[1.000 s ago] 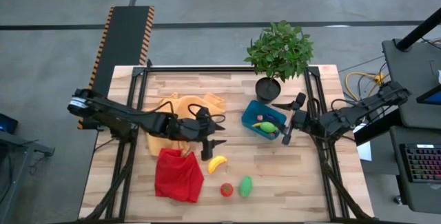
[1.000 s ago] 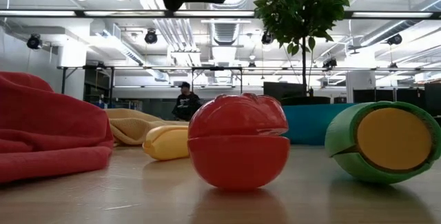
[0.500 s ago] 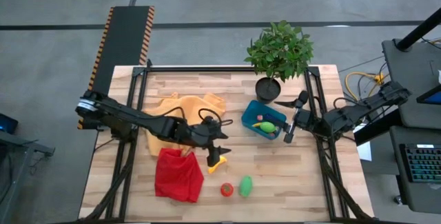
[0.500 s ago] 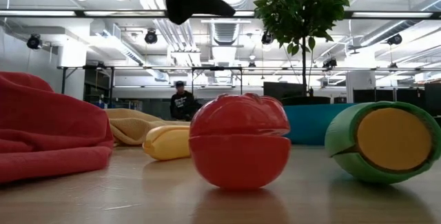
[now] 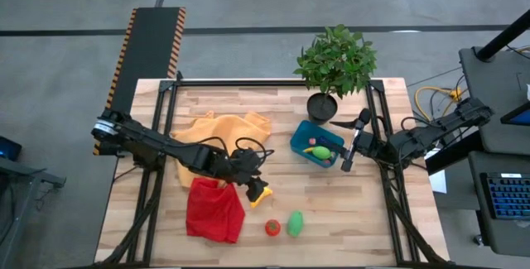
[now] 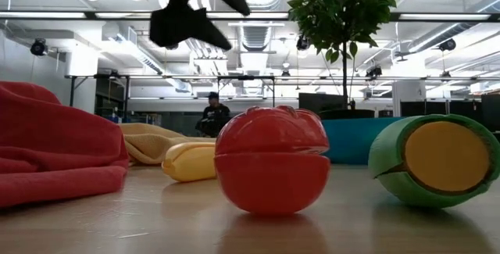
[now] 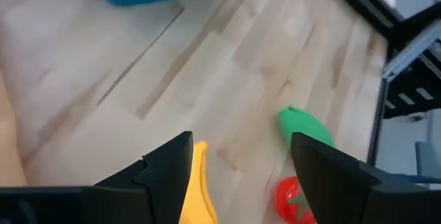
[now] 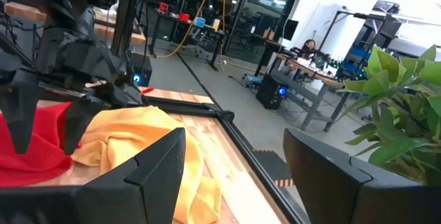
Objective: Pick and placing Produce into tupperware
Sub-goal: Put the banana into the blue bin
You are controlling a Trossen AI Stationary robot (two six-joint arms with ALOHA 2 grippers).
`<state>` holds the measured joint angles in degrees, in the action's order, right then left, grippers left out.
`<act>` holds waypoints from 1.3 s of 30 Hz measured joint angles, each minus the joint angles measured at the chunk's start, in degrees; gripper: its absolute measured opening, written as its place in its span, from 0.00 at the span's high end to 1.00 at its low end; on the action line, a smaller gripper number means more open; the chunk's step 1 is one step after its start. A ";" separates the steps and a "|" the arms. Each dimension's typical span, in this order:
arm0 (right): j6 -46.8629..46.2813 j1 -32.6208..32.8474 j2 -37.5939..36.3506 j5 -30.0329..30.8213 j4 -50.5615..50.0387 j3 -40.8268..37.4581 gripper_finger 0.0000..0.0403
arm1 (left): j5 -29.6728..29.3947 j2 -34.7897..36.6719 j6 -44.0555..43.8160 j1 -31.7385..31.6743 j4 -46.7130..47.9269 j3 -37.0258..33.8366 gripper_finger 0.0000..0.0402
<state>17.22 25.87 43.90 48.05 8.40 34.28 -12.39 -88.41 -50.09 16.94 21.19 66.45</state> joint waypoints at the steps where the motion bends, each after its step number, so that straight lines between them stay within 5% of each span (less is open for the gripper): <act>1: 0.25 0.00 0.00 0.00 0.02 0.00 0.41 | 0.01 -0.01 -0.90 0.12 0.65 -0.06 0.43; 9: 0.82 -0.01 0.00 0.00 0.00 0.00 0.41 | 3.01 -6.07 -3.66 1.88 1.42 2.66 0.43; 16: 0.58 0.00 0.01 0.00 0.02 0.00 0.41 | 6.91 -17.85 -2.05 2.67 20.52 14.90 0.43; 21: 0.40 0.00 0.02 0.00 0.00 0.00 0.41 | 7.72 -21.39 -1.70 2.65 22.27 21.18 0.43; 29: 0.39 -0.01 0.07 0.00 -0.07 -0.02 0.41 | 8.86 -23.61 -10.86 2.50 30.51 21.99 0.43; 39: 0.64 0.00 0.07 0.00 -0.09 -0.04 0.41 | 10.18 -25.63 -11.06 2.15 30.11 21.76 0.43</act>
<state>17.87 25.87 43.97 48.05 8.32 34.24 -2.20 -114.04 -61.14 19.09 51.30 88.21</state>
